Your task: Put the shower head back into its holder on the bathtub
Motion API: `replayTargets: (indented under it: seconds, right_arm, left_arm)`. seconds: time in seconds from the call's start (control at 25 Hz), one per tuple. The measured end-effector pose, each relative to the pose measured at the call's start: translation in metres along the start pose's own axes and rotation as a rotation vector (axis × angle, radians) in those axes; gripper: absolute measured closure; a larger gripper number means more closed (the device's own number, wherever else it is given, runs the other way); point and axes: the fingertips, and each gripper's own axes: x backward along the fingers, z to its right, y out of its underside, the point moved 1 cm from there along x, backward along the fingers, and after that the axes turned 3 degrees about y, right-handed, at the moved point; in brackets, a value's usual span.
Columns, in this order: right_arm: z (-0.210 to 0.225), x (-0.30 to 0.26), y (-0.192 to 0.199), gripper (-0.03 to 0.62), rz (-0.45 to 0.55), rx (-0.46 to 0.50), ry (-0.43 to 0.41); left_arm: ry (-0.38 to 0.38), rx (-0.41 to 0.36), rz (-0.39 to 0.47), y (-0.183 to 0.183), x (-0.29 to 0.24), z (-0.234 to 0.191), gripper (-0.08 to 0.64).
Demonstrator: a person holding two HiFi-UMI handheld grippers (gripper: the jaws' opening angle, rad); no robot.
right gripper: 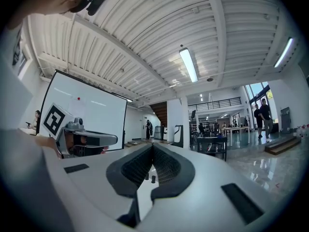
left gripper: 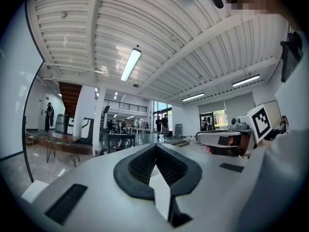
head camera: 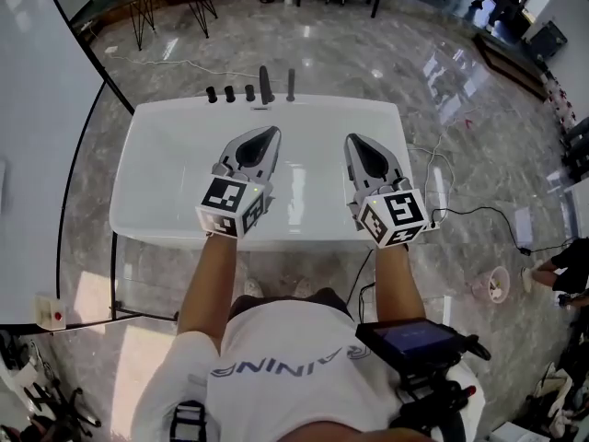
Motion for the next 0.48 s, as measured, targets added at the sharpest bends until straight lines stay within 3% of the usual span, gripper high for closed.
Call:
replayTargets:
  seconds: [0.48]
  right_arm:
    - [-0.029, -0.004, -0.005, 0.58, -0.018, 0.02, 0.024]
  left_arm:
    - [-0.006, 0.015, 0.005, 0.001, 0.029, -0.031, 0.543]
